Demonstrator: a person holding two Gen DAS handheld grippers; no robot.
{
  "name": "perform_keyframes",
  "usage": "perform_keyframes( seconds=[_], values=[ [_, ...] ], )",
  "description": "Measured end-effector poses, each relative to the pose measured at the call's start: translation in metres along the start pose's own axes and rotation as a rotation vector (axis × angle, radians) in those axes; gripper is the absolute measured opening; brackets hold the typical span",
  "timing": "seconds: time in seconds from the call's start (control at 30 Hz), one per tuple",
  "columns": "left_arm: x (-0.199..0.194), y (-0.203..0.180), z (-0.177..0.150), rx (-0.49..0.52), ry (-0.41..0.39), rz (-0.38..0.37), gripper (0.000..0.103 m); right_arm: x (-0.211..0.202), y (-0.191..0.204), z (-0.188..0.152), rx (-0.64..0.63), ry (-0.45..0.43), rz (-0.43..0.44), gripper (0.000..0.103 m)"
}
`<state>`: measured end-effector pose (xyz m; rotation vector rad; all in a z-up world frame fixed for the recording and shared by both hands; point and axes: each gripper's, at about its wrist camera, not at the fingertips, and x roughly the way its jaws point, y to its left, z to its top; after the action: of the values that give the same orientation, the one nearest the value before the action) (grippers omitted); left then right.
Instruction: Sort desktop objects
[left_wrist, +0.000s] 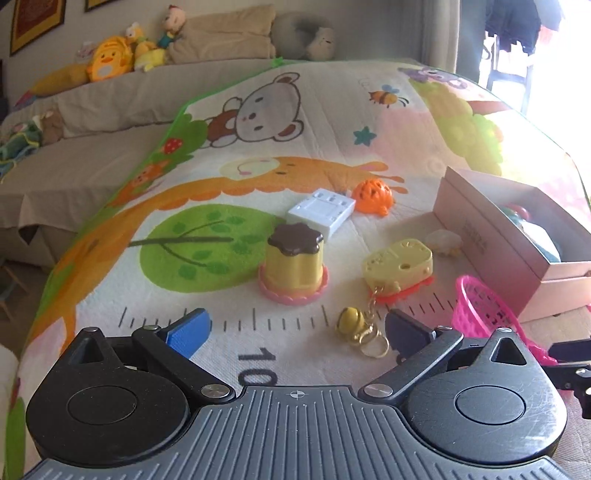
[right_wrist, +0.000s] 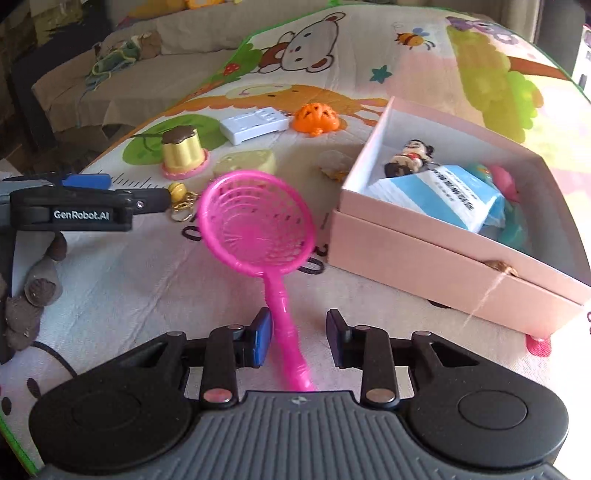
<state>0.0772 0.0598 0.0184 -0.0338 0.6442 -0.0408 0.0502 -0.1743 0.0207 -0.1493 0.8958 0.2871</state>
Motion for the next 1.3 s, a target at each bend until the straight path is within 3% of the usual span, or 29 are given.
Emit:
perform_keyframes(
  seconds=[0.13,0.2,0.27,0.33,0.47,0.57,0.77,1.3],
  values=[
    [0.006,-0.014,0.013,0.057,-0.037,-0.067,0.103,-0.010,-0.020,-0.019,0.085,-0.050,-0.030,0.034],
    [0.019,-0.026,0.017,0.086,-0.010,-0.081,0.102,-0.017,-0.028,-0.031,0.119,-0.084,-0.038,0.042],
    [0.034,-0.037,0.021,0.101,0.033,-0.115,0.098,-0.021,-0.035,-0.042,0.159,-0.116,-0.047,0.057],
    [0.048,-0.046,0.025,0.099,0.077,-0.140,0.088,-0.023,-0.039,-0.051,0.185,-0.152,-0.041,0.063],
    [0.070,-0.055,0.031,0.078,0.120,-0.140,0.085,-0.021,-0.036,-0.054,0.195,-0.170,-0.045,0.085],
    [0.070,-0.057,0.032,0.095,0.109,-0.116,0.064,-0.018,-0.028,-0.054,0.169,-0.171,-0.064,0.095],
    [0.052,-0.046,0.019,0.121,0.086,-0.119,0.063,-0.013,-0.025,-0.051,0.170,-0.157,-0.091,0.103],
    [-0.052,-0.024,-0.052,0.122,0.104,-0.246,0.064,-0.006,-0.022,-0.040,0.233,-0.088,-0.161,0.103]
  ],
)
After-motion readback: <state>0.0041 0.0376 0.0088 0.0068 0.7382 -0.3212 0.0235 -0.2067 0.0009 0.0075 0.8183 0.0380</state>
